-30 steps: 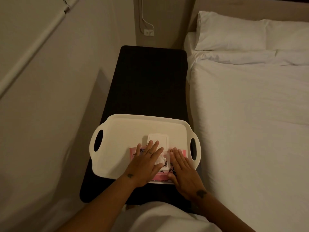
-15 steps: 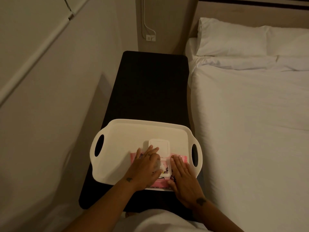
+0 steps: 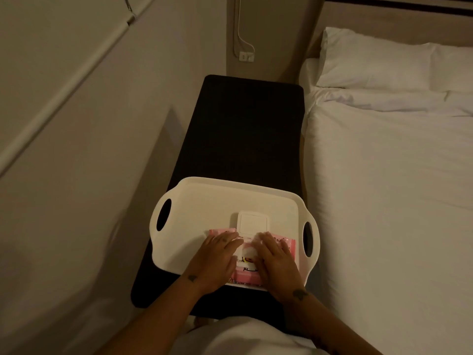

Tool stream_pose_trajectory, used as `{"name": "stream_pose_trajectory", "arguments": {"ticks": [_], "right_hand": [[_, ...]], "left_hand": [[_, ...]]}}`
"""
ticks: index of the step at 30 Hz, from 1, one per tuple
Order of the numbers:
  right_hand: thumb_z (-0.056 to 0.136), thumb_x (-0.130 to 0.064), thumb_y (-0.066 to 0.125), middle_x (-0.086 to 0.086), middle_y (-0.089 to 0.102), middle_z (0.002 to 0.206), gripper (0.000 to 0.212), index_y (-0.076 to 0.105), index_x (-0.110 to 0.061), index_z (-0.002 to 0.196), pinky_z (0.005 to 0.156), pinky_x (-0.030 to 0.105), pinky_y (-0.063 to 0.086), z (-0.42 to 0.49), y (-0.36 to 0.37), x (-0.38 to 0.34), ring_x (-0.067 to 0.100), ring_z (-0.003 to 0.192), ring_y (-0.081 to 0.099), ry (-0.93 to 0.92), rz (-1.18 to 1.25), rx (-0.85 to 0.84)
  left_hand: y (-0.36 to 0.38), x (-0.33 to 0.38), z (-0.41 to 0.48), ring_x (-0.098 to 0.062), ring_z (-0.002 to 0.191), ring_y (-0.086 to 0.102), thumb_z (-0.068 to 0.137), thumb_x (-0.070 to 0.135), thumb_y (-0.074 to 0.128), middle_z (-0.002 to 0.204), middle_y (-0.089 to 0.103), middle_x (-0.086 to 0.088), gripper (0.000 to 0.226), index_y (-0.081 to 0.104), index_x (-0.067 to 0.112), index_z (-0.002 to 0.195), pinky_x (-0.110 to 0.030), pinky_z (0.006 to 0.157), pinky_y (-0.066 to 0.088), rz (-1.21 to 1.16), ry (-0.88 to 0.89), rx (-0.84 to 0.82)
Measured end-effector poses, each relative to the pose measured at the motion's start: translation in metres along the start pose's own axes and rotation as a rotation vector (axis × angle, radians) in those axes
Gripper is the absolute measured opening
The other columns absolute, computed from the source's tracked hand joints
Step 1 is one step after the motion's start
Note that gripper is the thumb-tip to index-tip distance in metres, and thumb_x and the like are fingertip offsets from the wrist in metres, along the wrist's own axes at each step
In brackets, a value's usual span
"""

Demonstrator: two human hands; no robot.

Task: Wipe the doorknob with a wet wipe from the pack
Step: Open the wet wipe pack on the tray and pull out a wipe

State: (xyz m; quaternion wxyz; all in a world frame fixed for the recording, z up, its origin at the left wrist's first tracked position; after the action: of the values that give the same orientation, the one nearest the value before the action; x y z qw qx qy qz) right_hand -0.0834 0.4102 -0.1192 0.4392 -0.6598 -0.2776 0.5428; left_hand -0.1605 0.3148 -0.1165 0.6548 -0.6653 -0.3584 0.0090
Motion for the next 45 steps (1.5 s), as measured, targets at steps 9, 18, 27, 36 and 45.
{"name": "stream_pose_trajectory", "arguments": {"ticks": [9, 18, 27, 36, 45], "right_hand": [[0.090, -0.018, 0.054, 0.018, 0.049, 0.134, 0.032, 0.055, -0.008, 0.121, 0.105, 0.057, 0.015, -0.005, 0.004, 0.000, 0.038, 0.127, 0.039, 0.021, -0.014, 0.092], [0.079, -0.007, 0.068, 0.022, 0.054, 0.128, 0.037, 0.058, -0.003, 0.115, 0.097, 0.063, 0.018, -0.006, 0.003, -0.002, 0.043, 0.119, 0.046, 0.033, -0.008, 0.104], [0.075, 0.003, 0.069, 0.024, 0.063, 0.114, 0.013, 0.065, 0.000, 0.087, 0.095, 0.066, 0.028, -0.003, -0.001, -0.002, 0.044, 0.113, 0.052, 0.060, 0.050, 0.170], [0.085, 0.003, 0.056, 0.023, 0.056, 0.120, 0.022, 0.057, 0.003, 0.107, 0.099, 0.045, 0.039, -0.004, -0.008, 0.008, 0.038, 0.111, 0.051, 0.149, 0.217, 0.094], [0.088, 0.000, 0.053, 0.018, 0.060, 0.108, 0.010, 0.056, -0.001, 0.098, 0.082, 0.042, 0.055, -0.028, -0.031, 0.028, 0.024, 0.089, 0.056, 0.297, 0.280, 0.168]], "left_hand": [[0.028, -0.005, -0.014, -0.008, 0.134, -0.024, 0.094, 0.044, 0.027, 0.154, -0.017, 0.004, 0.066, -0.008, 0.020, 0.144, -0.029, 0.113, -0.007, 0.062, -0.063, -0.099], [0.037, -0.007, -0.017, -0.017, 0.131, -0.033, 0.093, 0.047, 0.027, 0.143, -0.032, 0.003, 0.069, -0.024, 0.025, 0.135, -0.029, 0.110, -0.013, 0.116, -0.075, -0.115], [0.040, -0.008, -0.017, -0.017, 0.133, -0.032, 0.093, 0.047, 0.028, 0.145, -0.031, 0.004, 0.071, -0.029, 0.027, 0.131, -0.031, 0.108, -0.016, 0.142, -0.071, -0.117], [0.042, -0.012, -0.017, -0.015, 0.133, -0.032, 0.092, 0.051, 0.028, 0.146, -0.029, 0.005, 0.073, -0.027, 0.028, 0.132, -0.032, 0.108, -0.017, 0.137, -0.074, -0.115], [0.042, -0.012, -0.018, -0.015, 0.133, -0.032, 0.092, 0.050, 0.029, 0.146, -0.031, 0.003, 0.074, -0.028, 0.026, 0.132, -0.030, 0.110, -0.014, 0.114, -0.082, -0.127]]}}
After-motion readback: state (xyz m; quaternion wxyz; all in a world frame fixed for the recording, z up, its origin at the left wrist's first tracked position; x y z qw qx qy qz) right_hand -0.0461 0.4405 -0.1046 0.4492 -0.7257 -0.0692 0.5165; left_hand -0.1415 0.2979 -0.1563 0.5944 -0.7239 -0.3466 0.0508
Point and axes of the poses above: each hand's wrist, its own z-axis towards the middle knuckle, its own y-axis out of the palm, x = y × z, the point moved 8 cm from there along z, towards the middle knuckle
